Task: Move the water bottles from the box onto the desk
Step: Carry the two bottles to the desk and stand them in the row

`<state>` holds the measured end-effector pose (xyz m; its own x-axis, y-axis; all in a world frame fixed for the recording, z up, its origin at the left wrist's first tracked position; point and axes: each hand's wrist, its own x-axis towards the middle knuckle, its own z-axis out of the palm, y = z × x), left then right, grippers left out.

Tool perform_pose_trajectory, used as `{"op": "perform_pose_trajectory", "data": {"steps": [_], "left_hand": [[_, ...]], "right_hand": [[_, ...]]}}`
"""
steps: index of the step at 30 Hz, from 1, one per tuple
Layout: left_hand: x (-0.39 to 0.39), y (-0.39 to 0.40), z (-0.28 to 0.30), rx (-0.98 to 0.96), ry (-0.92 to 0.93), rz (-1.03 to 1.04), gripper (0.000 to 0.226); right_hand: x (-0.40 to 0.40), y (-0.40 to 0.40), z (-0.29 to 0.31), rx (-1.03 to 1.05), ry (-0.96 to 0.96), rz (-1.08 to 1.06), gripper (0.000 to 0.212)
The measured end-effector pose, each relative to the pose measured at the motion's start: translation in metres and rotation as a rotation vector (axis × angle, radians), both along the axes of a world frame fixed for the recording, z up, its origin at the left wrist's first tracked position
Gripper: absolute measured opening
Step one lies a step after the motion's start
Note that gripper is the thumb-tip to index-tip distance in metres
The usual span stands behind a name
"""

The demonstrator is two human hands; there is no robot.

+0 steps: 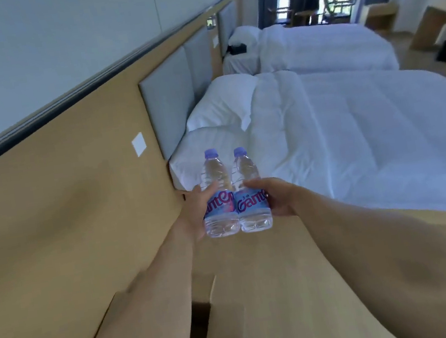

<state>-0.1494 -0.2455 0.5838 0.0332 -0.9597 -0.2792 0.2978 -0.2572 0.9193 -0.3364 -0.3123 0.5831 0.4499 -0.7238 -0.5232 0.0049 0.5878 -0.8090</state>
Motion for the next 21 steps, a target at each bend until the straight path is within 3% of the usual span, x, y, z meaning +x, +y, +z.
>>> {"op": "perform_pose_trajectory", "data": {"steps": [4, 7, 11, 21], "left_hand": [[-0.073, -0.019, -0.007, 0.040, -0.017, -0.134, 0.053], [-0.130, -0.026, -0.011, 0.049, -0.026, -0.250, 0.051], [-0.207, -0.029, -0.017, 0.058, -0.068, -0.412, 0.052], [-0.420, 0.001, -0.025, 0.063, -0.082, -0.735, 0.056]], "right_hand": [[-0.081, 0.018, -0.008, 0.001, 0.007, -0.172, 0.037], [-0.141, 0.036, -0.012, -0.002, 0.023, -0.270, 0.043], [-0.220, 0.067, -0.014, -0.002, 0.001, -0.389, 0.033], [-0.412, 0.158, -0.020, 0.019, 0.033, -0.690, 0.052]]}}
